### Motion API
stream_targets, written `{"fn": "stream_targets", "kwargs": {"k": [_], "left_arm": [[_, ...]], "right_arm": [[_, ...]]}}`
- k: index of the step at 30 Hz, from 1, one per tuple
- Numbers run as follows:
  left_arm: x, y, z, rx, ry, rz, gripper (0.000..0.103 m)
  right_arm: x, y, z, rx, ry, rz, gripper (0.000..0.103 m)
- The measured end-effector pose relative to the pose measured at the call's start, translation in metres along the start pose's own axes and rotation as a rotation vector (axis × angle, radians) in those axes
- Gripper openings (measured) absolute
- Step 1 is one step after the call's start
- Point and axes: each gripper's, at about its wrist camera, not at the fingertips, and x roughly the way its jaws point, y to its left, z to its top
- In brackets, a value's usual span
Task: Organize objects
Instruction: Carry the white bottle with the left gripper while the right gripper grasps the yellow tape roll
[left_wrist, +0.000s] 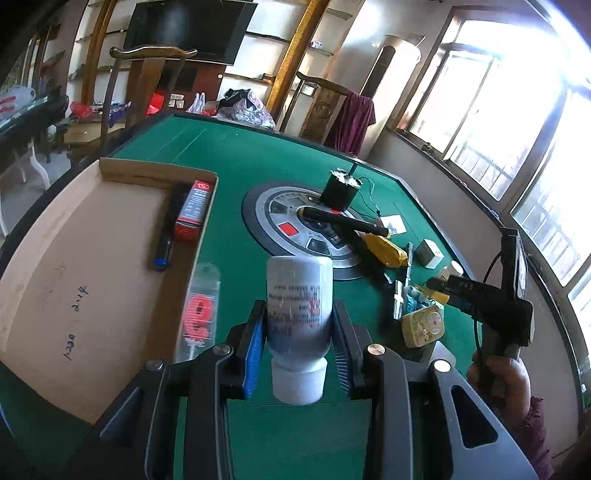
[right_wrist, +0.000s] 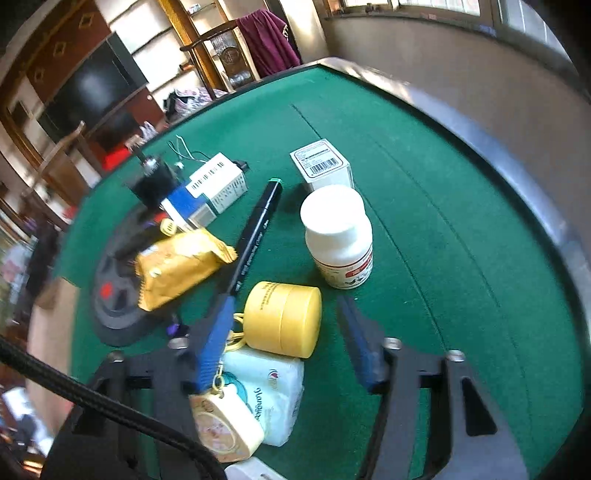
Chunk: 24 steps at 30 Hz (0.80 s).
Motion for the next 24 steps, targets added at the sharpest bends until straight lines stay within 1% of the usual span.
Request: {"fn": "stream_targets", "kwargs": {"k": [2,5,10,14,16,19,22,24], "left_arm": [[-0.003,0.005,0.0,-0.005,-0.005,0.008,0.029],[-0.008,0.013,0.001,-0.021,-0.01,0.014,0.029],[-0.026,0.035,0.01,-0.053,-0.03,0.013,0.029],[-0.051,0.056,0.027,-0.07,-0.071,0.022,0.029],[-0.063,0.067,0.037,-0.062,-0.092,0.049,0.029],[-0.067,0.085,0.053,-0.046,-0.087,0.099,0.029],[-0.057,0.103,0.07,-0.014,-0.067,0.175,0.029],[-0.044,0.116,0.08,-0.009,-0.036,0.2,0.029]], "right_arm": [[0.001,0.003,0.0,-0.013,0.001,-0.013,0.034],[-0.005,0.002,0.0,-0.022,-0.005,0.0,0.029],[-0.024,0.003,0.003,-0.016,-0.004,0.061,0.029],[-0.043,0.027,0.005,-0.055,-0.01,0.122,0.029],[-0.053,0.047,0.005,-0.087,-0.017,0.165,0.029],[-0.062,0.086,0.005,-0.141,-0.008,0.243,0.029],[-0.06,0.133,0.0,-0.201,0.035,0.331,0.03],[-0.052,0.167,-0.006,-0.233,0.08,0.385,0.03]]}}
